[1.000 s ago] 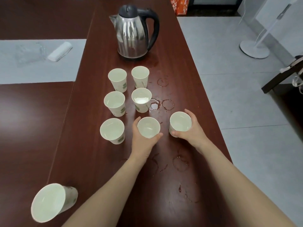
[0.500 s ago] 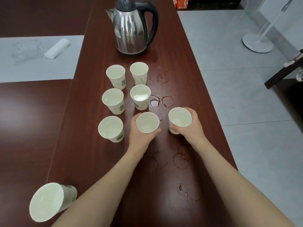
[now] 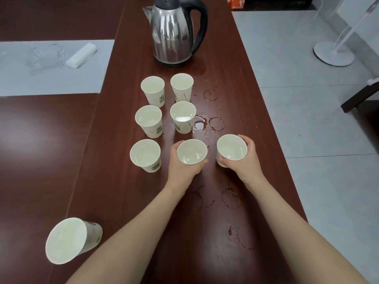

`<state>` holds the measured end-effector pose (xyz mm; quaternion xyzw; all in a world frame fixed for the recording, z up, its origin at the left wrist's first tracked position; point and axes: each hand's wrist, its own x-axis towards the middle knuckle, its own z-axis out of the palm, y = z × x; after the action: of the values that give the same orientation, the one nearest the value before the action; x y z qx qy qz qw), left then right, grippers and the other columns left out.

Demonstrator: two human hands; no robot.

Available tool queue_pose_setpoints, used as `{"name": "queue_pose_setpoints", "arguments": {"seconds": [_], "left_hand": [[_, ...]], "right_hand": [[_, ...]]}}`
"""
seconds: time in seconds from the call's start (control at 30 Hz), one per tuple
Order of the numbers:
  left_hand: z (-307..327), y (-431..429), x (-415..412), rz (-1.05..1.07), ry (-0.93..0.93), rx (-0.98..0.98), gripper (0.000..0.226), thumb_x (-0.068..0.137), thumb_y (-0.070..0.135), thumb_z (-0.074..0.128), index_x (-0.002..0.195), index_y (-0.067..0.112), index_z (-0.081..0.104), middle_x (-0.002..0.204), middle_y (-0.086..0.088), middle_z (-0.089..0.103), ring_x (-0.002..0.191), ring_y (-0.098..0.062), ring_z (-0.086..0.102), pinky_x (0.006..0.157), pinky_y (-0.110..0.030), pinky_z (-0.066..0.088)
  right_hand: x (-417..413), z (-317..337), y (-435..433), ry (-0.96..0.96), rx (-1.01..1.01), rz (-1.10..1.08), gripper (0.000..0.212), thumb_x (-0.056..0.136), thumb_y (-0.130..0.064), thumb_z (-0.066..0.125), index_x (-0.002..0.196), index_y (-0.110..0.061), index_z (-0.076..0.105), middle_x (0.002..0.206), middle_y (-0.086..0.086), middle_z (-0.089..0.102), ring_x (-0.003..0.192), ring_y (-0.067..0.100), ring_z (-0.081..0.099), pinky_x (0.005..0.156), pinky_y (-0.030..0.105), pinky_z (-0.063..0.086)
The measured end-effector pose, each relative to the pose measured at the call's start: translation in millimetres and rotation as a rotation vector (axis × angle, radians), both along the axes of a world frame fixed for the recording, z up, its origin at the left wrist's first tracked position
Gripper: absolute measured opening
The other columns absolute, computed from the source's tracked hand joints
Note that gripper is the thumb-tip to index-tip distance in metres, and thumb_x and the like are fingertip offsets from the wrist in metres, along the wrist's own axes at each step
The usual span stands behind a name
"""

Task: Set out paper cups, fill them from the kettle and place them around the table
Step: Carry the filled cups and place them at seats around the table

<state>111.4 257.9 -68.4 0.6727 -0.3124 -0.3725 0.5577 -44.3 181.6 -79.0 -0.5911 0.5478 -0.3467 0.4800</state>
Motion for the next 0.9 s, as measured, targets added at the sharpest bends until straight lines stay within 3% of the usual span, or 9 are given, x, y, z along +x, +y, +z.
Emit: {"name": "queue_pose_setpoints", "arguments": {"seconds": [0.1,0.23,0.4,0.5,0.6,0.77,0.9], "left_hand": [[-3.2,1.0,1.2,0.007,0.014,0.010,0.074,0.066,0.000,0.083,0.120,0.024,0.038,0.108,0.023,0.047,0.098,0.012,0.049,0.078,0.000,0.038],[-5.1,-2.5,2.4,0.026,0.085,0.017,0.067,0.068,0.003,0.083,0.118,0.025,0.044,0.108,0.019,0.055,0.100,0.003,0.054,0.085,-0.011,0.043],[-8.1,0.2,0.6,0.028,0.074,0.004,0.067,0.067,0.002,0.082,0.118,0.022,0.043,0.110,0.015,0.055,0.101,0.002,0.054,0.087,-0.011,0.044],[-5.9,3.2,-0.9,0.027,0.076,-0.015,0.068,0.067,0.002,0.083,0.118,0.023,0.044,0.110,0.014,0.056,0.103,0.000,0.055,0.089,-0.014,0.044],[1.0,5.2,-3.4,0.030,0.086,-0.041,0.068,0.060,0.013,0.085,0.111,0.031,0.046,0.112,0.014,0.057,0.105,-0.001,0.055,0.091,-0.015,0.045],[22.9,7.4,-6.0,0.028,0.093,-0.122,0.060,0.060,0.013,0.080,0.107,0.030,0.048,0.107,0.013,0.059,0.094,0.011,0.057,0.083,-0.011,0.045],[54.8,8.4,-5.9,0.034,0.117,-0.227,0.059,0.059,0.012,0.081,0.112,0.015,0.054,0.101,0.007,0.063,0.088,0.003,0.060,0.072,-0.012,0.048]], "right_hand": [[2.2,-2.5,0.2,-0.013,0.001,-0.008,0.075,0.060,-0.003,0.086,0.118,-0.022,0.042,0.113,-0.011,0.054,0.101,0.004,0.054,0.086,0.013,0.041],[3.0,-0.4,0.4,-0.041,0.004,-0.009,0.068,0.062,0.002,0.084,0.112,-0.021,0.044,0.103,-0.020,0.053,0.090,-0.012,0.054,0.075,0.001,0.040],[2.8,1.7,2.2,-0.043,-0.026,-0.019,0.064,0.063,0.004,0.082,0.109,-0.020,0.045,0.100,-0.018,0.053,0.087,-0.010,0.055,0.074,0.003,0.042],[1.7,1.4,6.0,-0.052,-0.037,-0.018,0.063,0.064,0.005,0.081,0.108,-0.020,0.045,0.100,-0.016,0.054,0.084,-0.017,0.055,0.075,0.004,0.043],[0.7,5.2,10.8,-0.059,-0.052,-0.025,0.063,0.063,0.003,0.083,0.107,-0.024,0.046,0.102,-0.017,0.054,0.084,-0.020,0.053,0.075,0.004,0.043],[4.4,32.6,14.0,-0.107,-0.066,0.030,0.062,0.058,-0.004,0.085,0.099,-0.030,0.046,0.100,-0.016,0.055,0.081,-0.019,0.055,0.071,0.004,0.043],[13.0,61.8,17.1,-0.118,-0.092,0.102,0.059,0.058,-0.004,0.086,0.095,-0.031,0.048,0.098,-0.016,0.057,0.081,-0.018,0.056,0.072,0.006,0.045]]}}
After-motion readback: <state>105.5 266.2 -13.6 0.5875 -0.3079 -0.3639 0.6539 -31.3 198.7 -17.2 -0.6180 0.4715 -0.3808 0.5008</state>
